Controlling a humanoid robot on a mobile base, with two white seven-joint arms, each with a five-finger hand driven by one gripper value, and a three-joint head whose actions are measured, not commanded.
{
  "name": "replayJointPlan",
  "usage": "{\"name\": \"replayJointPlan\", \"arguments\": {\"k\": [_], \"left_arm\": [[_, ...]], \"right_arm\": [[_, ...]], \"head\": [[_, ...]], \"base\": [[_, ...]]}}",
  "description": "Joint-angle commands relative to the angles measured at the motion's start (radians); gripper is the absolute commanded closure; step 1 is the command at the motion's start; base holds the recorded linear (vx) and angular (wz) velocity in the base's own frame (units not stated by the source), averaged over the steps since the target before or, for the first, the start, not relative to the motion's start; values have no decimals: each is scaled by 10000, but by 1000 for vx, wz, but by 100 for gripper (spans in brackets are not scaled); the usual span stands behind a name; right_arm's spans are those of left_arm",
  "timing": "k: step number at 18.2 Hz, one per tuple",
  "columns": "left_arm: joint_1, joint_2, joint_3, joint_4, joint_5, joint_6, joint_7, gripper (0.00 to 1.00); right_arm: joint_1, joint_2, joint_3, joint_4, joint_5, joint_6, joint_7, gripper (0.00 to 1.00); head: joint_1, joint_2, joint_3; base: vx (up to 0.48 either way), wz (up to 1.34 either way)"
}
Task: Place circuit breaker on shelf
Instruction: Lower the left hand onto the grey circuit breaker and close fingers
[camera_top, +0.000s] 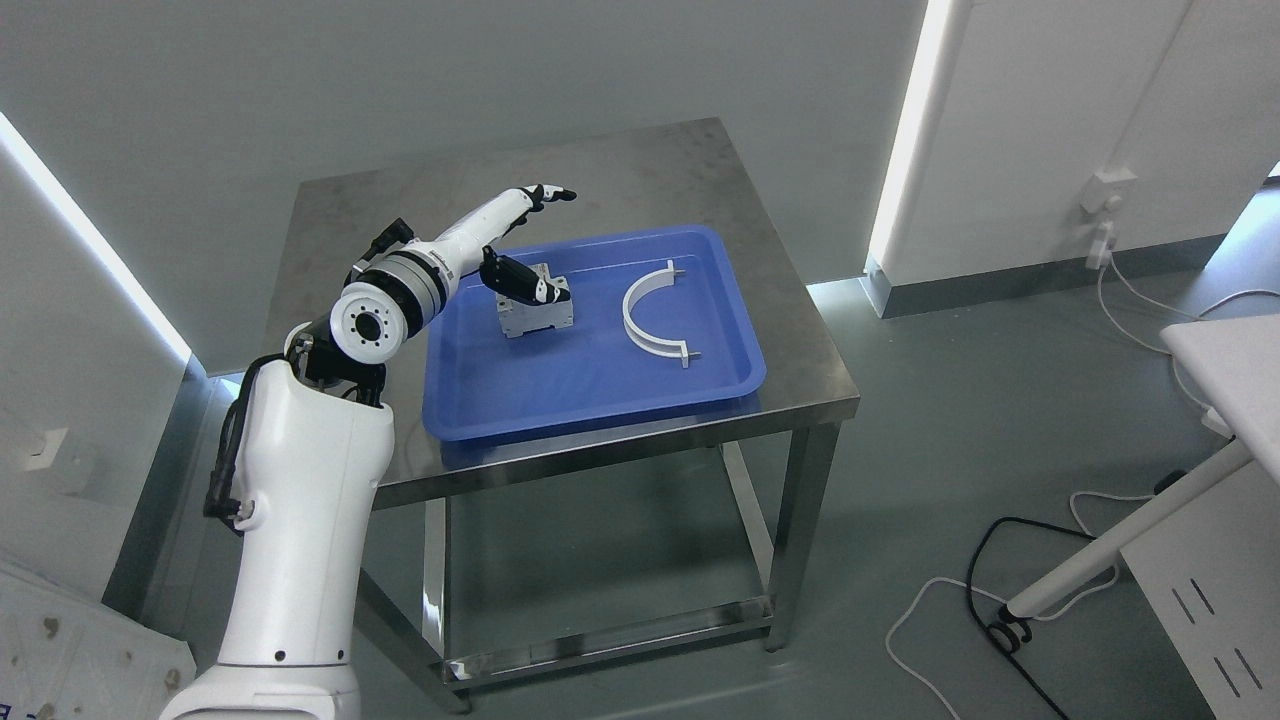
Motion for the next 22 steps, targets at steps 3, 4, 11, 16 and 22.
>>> {"name": "replayJointPlan", "arguments": {"k": [3, 4, 11, 16, 22], "left_arm": [[-256, 453, -538, 1468, -679, -6, -24, 22], [-240, 453, -492, 1468, -679, -6, -24, 25], [-102, 376, -445, 1437, -664, -37, -24, 37], [-117, 346, -293, 1453, -664, -144, 52, 48], [-102, 315, 45, 1483, -664, -818, 68, 69]], "right_arm": [[153, -175, 0, 1, 8, -779, 2, 0], [153, -175, 0, 1, 8, -779, 2, 0], [153, -175, 0, 1, -7, -779, 2, 0], [153, -175, 0, 1, 8, -779, 2, 0], [153, -175, 0, 1, 8, -779, 2, 0]], "head": [[0, 0, 0], [0, 0, 0], [0, -2, 0], [0, -2, 0], [0, -1, 0]], "base": [[0, 0], [-1, 22], [0, 3], [0, 0], [0, 0]]}}
